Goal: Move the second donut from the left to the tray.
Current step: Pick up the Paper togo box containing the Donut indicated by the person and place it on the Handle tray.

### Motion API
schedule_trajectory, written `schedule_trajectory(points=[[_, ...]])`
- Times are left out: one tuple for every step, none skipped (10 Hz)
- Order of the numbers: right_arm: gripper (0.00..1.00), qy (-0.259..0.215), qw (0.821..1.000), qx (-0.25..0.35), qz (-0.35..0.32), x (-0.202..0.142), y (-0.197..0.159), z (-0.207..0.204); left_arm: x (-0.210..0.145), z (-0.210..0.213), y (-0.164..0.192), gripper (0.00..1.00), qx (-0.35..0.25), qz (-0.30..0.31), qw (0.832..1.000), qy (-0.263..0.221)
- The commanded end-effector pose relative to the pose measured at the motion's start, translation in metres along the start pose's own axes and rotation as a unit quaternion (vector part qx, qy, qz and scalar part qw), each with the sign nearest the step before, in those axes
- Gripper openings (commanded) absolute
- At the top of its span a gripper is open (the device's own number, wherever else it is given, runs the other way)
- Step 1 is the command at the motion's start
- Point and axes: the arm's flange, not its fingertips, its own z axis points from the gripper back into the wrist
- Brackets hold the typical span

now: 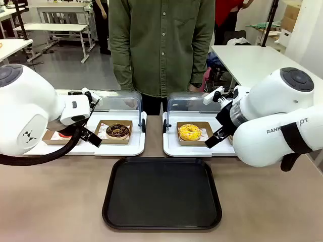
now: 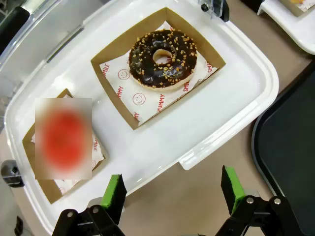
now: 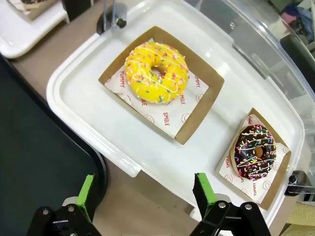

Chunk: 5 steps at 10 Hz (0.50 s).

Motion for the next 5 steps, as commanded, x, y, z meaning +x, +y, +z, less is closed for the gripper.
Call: schedule_trajectory(points=[[1.00, 0.000, 1.000, 0.000, 0.000, 0.0000, 0.0000, 0.0000, 0.0001, 0.0002, -0.0001, 1.00, 0.000, 0.000, 1.000, 0.000], [1.00, 0.000, 1.000, 0.000, 0.000, 0.0000, 0.0000, 0.0000, 0.0001, 0.0002, -0.0001, 1.00, 0.000, 0.000, 1.000, 0.000], [1.00, 0.000, 1.000, 0.000, 0.000, 0.0000, 0.0000, 0.0000, 0.0001, 0.0002, -0.0001, 1.00, 0.000, 0.000, 1.000, 0.000], [1.00, 0.000, 1.000, 0.000, 0.000, 0.0000, 0.0000, 0.0000, 0.0001, 0.0002, -0.0001, 1.00, 0.000, 0.000, 1.000, 0.000], [1.00, 0.000, 1.000, 0.000, 0.000, 0.0000, 0.0000, 0.0000, 0.0001, 0.0002, -0.0001, 1.00, 0.000, 0.000, 1.000, 0.000]])
